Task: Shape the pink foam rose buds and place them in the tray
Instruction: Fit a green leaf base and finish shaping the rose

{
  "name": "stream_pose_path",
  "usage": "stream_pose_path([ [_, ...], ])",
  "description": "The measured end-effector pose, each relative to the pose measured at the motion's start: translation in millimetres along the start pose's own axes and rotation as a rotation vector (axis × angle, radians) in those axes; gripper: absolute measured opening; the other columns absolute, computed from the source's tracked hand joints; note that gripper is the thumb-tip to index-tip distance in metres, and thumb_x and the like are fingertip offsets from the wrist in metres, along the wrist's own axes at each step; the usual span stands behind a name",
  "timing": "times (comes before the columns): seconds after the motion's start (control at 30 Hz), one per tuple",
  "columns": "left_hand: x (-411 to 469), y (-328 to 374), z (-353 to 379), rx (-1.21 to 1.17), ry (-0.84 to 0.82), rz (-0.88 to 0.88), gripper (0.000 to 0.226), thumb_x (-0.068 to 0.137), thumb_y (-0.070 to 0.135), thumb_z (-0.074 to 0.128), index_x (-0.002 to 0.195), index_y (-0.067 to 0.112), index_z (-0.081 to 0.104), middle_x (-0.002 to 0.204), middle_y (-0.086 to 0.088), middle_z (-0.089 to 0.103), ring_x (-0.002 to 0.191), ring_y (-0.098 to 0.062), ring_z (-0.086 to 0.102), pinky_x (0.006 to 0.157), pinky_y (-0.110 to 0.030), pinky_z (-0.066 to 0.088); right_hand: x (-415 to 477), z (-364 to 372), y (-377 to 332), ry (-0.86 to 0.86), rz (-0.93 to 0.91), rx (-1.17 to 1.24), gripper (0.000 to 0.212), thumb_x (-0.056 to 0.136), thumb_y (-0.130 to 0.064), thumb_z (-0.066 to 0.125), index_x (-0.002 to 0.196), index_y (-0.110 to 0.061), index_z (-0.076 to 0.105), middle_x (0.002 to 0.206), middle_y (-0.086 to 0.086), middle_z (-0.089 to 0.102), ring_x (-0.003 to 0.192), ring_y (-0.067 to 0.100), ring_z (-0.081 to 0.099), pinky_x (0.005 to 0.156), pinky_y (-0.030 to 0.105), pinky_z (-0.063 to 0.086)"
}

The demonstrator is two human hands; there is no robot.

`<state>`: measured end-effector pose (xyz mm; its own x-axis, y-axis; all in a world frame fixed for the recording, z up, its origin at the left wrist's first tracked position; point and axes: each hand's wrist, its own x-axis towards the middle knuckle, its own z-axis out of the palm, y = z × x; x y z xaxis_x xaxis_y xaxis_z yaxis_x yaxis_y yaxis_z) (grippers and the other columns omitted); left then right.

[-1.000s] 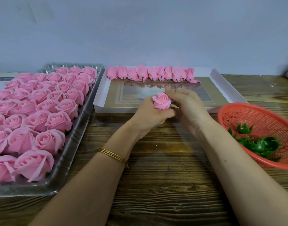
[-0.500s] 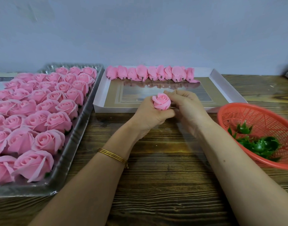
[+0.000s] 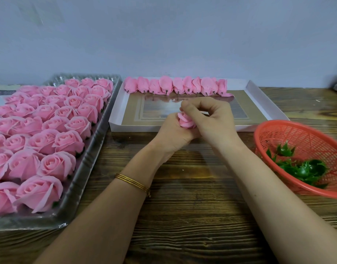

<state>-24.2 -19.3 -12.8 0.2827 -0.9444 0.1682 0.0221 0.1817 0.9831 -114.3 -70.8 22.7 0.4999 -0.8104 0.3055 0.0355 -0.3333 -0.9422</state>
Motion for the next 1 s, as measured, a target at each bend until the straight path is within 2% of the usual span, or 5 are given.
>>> stream_pose_path([
  [0.13,1,-1,2,0.012,-0.003,0.016,0.030,0.071,0.007,0.067,0.068,0.036,0.073,0.066,0.013,0.069,0.067,-0.002,0.067,0.056,-0.015,0.049,-2,1,1,-0.023,-0.030,-0.070,0.010,0.085,-0.011,0.072,0.076,-0.011,0.071,0.073,-0.004,0.068,0.063,-0.006,0.061,0.067,0.012,0.049],
  [0.4,3,-4,1,0.038,0.057,0.065,0.038,0.074,0.003,0.070,0.098,0.032,0.069,0.095,0.000,0.073,0.097,-0.021,0.070,0.080,-0.037,0.057,-4,1,2,-0.051,0.024,-0.080,0.007,0.081,-0.011,0.076,0.084,-0.005,0.073,0.074,0.006,0.070,0.072,0.018,0.066,0.079,0.041,0.058],
  [0.6,1,-1,4,0.036,0.056,0.043,0.034,0.085,-0.005,0.065,0.114,0.011,0.060,0.105,-0.010,0.068,0.104,-0.026,0.065,0.083,-0.036,0.056,-4,2,5,-0.060,0.022,-0.068,0.005,0.079,-0.008,0.077,0.082,-0.007,0.072,0.078,0.005,0.072,0.072,0.011,0.066,0.074,0.027,0.056],
  [0.83,-7,8,4,0.040,0.049,-0.052,0.028,0.087,-0.008,0.062,0.097,0.018,0.064,0.097,-0.001,0.069,0.089,-0.005,0.068,0.078,-0.027,0.059,-5,3,11,-0.079,-0.020,-0.047,0.016,0.075,-0.006,0.081,0.081,-0.013,0.068,0.077,-0.005,0.068,0.073,0.003,0.063,0.073,0.017,0.052],
  [1.0,-7,9,4,0.010,0.055,-0.053,0.021,0.090,-0.006,0.059,0.101,0.010,0.065,0.103,-0.009,0.069,0.096,-0.015,0.068,0.082,-0.031,0.059,-6,3,11,-0.101,-0.022,-0.013,0.019,0.073,-0.006,0.083,0.084,-0.012,0.068,0.083,-0.001,0.068,0.077,0.006,0.062,0.075,0.017,0.051],
])
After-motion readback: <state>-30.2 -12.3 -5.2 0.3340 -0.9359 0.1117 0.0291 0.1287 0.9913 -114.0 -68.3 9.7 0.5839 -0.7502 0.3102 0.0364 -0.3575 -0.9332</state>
